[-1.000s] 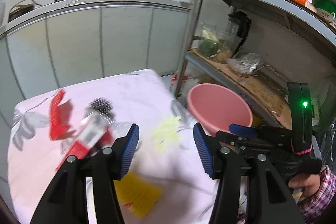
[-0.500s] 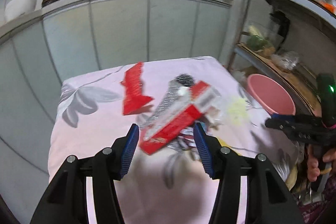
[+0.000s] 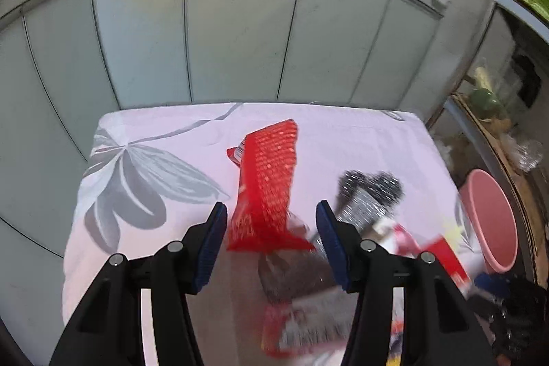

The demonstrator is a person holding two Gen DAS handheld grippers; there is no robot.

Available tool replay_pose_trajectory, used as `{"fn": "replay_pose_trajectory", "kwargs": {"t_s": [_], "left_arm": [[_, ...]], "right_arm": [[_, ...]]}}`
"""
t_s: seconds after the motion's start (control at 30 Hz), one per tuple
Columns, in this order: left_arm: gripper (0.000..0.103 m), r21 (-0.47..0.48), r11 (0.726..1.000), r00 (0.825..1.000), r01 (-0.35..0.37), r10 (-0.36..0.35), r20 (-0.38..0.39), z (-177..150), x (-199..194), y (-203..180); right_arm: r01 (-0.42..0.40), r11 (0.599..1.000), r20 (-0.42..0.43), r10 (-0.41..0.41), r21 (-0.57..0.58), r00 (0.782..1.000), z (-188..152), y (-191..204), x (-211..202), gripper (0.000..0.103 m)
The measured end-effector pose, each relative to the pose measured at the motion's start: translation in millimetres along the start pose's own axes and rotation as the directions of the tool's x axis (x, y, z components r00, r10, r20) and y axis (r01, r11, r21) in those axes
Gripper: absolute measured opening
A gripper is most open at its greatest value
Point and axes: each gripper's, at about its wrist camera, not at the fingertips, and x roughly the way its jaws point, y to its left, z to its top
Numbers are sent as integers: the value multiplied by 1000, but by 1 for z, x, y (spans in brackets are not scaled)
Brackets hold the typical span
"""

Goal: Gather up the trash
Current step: 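Grasp the red snack wrapper with the left gripper while the right gripper grasps the clear plastic bag, then carry the red wrapper and clear bag over the pink bucket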

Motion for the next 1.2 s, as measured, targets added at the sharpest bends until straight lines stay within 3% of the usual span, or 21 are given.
{"fn": "replay_pose_trajectory", "kwargs": {"t_s": [0.1, 0.17, 0.2, 0.33, 0.67, 0.77, 0.87, 1.2], "left_arm": [[48, -21, 1000, 1000, -5, 4, -20, 3, 13, 5], [38, -40, 999, 1000, -10, 9, -30, 3, 18, 10], [24, -51, 999, 999, -5, 3, -36, 2, 21, 13], [12, -66, 998, 1000, 5, -7, -20, -4, 19, 22], [10, -56, 997, 996, 49, -45, 77, -18, -32, 28], [10, -63, 996, 994, 60, -54, 93, -20, -44, 29], [10, -65, 996, 992, 63, -56, 109, -23, -55, 30], [10, -40, 994, 981, 97, -89, 170, -37, -97, 13]], "right_arm": [[-31, 999, -15, 31, -19, 999, 9, 8, 10, 41], [-43, 999, -23, 42, -24, 999, 14, 11, 18, 41], [-50, 998, -28, 50, -24, 998, 17, 12, 22, 41], [-66, 998, -38, 66, -22, 997, 24, 15, 34, 41], [-91, 996, -52, 92, 14, 994, 29, 13, 57, 41], [-103, 995, -41, 104, 14, 994, 25, 14, 57, 23], [-93, 996, -21, 93, 5, 995, 22, 14, 50, 12], [-58, 998, 87, 56, 26, 995, 12, 2, -3, 11]]}}
